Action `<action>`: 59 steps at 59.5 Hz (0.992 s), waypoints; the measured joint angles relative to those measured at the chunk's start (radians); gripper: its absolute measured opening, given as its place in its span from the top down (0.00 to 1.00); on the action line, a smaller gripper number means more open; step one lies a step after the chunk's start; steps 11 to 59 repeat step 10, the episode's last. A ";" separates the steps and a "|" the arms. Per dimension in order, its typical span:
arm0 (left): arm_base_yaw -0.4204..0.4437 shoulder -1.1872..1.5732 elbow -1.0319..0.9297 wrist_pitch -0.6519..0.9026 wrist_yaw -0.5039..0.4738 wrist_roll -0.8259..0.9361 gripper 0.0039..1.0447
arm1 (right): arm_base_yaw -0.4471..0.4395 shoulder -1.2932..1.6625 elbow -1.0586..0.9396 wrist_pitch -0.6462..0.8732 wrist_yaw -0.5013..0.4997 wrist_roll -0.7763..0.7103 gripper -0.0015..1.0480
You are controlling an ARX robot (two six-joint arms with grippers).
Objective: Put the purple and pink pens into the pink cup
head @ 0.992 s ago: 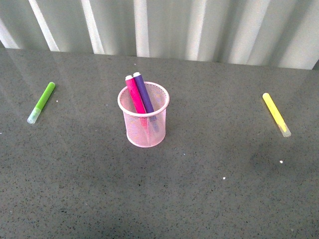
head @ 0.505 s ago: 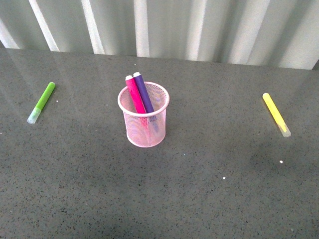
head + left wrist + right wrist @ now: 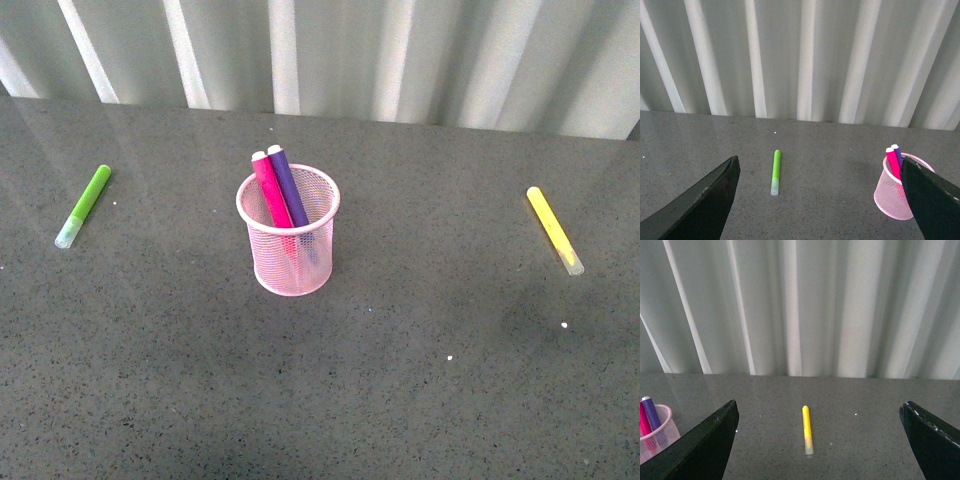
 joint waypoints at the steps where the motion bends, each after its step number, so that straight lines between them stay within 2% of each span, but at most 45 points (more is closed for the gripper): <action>1: 0.000 0.000 0.000 0.000 0.000 0.000 0.06 | 0.000 0.000 0.000 0.000 0.000 0.000 0.07; 59: 0.000 0.000 0.000 0.000 0.000 0.000 0.06 | 0.000 0.000 0.000 0.000 0.000 0.000 0.07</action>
